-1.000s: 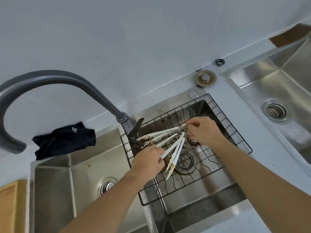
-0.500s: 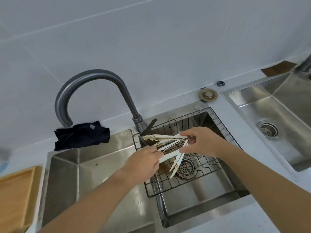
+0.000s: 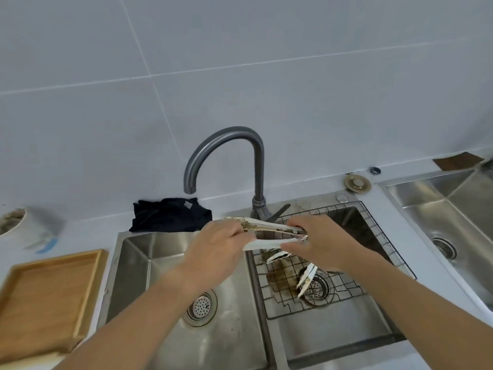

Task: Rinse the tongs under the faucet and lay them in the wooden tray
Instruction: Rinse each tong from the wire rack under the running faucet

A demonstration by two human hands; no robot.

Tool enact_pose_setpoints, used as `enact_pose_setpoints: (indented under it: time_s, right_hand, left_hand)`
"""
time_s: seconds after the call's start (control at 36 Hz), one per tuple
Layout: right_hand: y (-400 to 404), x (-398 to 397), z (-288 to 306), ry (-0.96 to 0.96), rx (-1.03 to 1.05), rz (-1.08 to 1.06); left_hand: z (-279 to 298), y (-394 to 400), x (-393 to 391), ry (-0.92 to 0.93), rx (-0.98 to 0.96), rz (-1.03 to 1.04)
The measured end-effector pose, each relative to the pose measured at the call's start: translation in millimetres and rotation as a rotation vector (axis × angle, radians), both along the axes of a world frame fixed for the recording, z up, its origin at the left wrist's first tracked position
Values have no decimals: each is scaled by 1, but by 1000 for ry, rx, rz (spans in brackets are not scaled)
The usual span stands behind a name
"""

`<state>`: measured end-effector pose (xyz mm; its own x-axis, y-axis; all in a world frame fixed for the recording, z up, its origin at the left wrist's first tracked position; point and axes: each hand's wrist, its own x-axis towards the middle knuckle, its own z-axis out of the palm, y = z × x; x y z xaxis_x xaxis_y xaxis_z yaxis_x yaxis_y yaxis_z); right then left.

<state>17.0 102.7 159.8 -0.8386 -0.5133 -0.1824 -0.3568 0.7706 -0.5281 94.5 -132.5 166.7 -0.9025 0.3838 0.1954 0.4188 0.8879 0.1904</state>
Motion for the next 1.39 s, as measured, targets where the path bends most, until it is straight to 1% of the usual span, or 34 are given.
enact_pose_setpoints:
  time_s: [0.11, 0.19, 0.25, 0.36, 0.44, 0.58, 0.67, 0.81, 0.89, 1.03, 1.14, 1.25, 1.31, 1.39]
  right_hand:
    - [-20, 14, 6, -9, -24, -59]
    - [-31, 24, 10, -28, -57, -111]
    - [-39, 32, 12, -45, -78, -145]
    - [-58, 46, 12, -142, -149, -224]
    - [-71, 56, 9, -283, -284, -339]
    - [-96, 68, 5, -546, -519, -505]
    - [-110, 75, 3, -626, -607, -557]
    - [-130, 89, -4, -734, -702, -587]
    - [-137, 92, -12, -757, -728, -603]
    - [-143, 93, -24, -778, -720, -596]
    - [-147, 94, -35, -773, -666, -591]
    - [-145, 90, -43, -807, -619, -566]
    - [-145, 85, -47, -810, -571, -532]
    - [-141, 73, -50, -749, -446, -476]
  left_hand:
    - [3, -18, 18, 114, 149, 114]
    - [-6, -32, 37, 127, 308, 231]
    - [-15, -41, 52, 69, 441, 330]
    - [-33, -52, 75, -87, 724, 496]
    - [-41, -54, 82, -191, 961, 596]
    - [-43, -55, 82, -340, 1219, 681]
    - [-43, -53, 76, -430, 1374, 734]
    - [-41, -49, 64, -492, 1628, 795]
    - [-44, -48, 59, -493, 1696, 807]
    - [-50, -49, 50, -497, 1736, 847]
    - [-59, -50, 43, -505, 1765, 899]
    - [-68, -53, 38, -533, 1764, 889]
    - [-74, -56, 36, -544, 1757, 879]
    - [-81, -62, 33, -550, 1739, 892]
